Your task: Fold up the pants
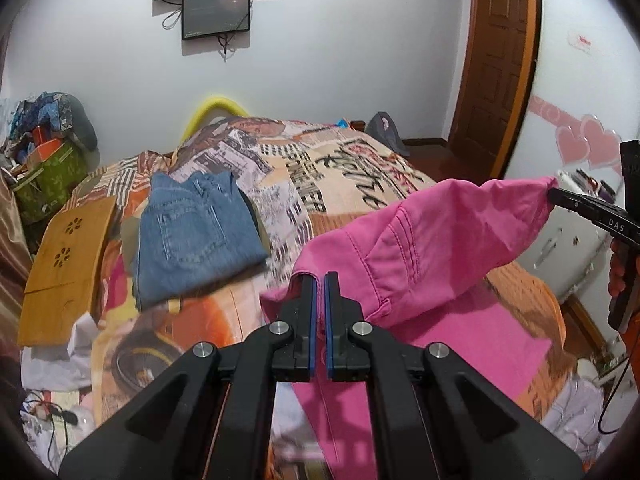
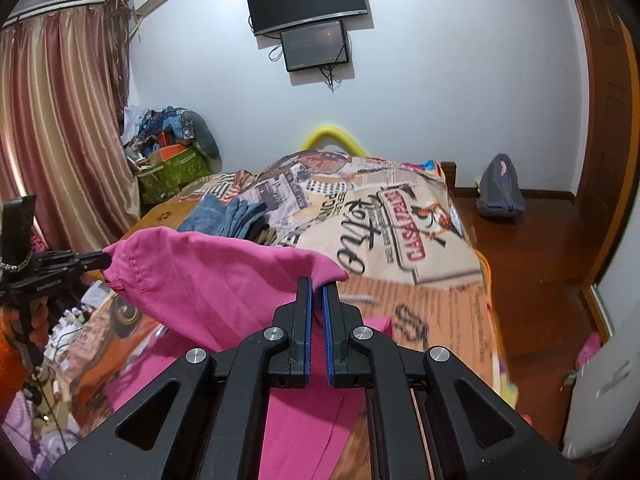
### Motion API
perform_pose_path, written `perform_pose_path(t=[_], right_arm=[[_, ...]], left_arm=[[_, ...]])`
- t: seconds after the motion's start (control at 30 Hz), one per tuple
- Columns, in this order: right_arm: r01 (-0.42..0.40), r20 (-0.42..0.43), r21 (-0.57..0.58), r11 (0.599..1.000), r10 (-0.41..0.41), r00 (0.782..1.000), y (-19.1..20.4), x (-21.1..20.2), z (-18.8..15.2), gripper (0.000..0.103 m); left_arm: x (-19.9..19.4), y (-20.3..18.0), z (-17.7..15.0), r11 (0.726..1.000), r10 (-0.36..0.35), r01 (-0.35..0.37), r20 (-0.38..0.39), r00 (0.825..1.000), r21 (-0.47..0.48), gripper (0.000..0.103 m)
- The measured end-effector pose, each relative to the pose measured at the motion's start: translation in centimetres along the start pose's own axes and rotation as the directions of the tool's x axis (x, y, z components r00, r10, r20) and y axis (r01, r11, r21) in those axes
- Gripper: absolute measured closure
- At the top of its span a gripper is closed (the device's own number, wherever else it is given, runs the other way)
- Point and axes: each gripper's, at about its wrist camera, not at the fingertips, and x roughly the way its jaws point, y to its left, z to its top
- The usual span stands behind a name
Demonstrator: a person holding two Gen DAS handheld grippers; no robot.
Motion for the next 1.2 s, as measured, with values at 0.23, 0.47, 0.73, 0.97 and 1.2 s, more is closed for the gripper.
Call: perform_pose_path(t=[0.23, 0.47, 0.73, 0.97, 1.2], right_arm=[[-0.013, -0.042, 0.068, 0.998, 0.016, 0.999, 0.4, -2.1, -5.5, 0.099], [-0.002, -0.146, 0.069, 0.998, 0.012, 0.989, 1.3, -2.5, -10.0, 0.098], [0.036, -0.219, 0.167, 0.985, 0.002, 0.976, -0.5, -2.2, -13.2, 0.098], [0.107, -0.181, 0.118, 0.987, -0.085, 0.980, -0.9, -4.2, -11.8, 0.097], [0.042, -0.118, 0.068, 0.997, -0.034, 0.992, 1.1, -2.8, -9.0, 0.086]], left_arm=[[-1.5, -1.8, -4.9, 1.000, -0.002, 0.003, -0.043, 0.999, 0.023, 0.101], [-1.2, -3.0, -9.3, 1.000, -0.009, 0.013, -0.132, 0.991, 0.028, 0.101], [-1.5, -2.2, -10.7, 1.000, 0.004, -0.009, -0.174, 0.985, -0.026, 0.097], [-3.5, -1.7, -8.6, 0.999, 0.020, -0.024, -0.102, 0.995, -0.040, 0.091], [-0.8, -3.4, -6.6, 0.999, -0.033, 0.030, -0.115, 0.993, -0.021, 0.087]])
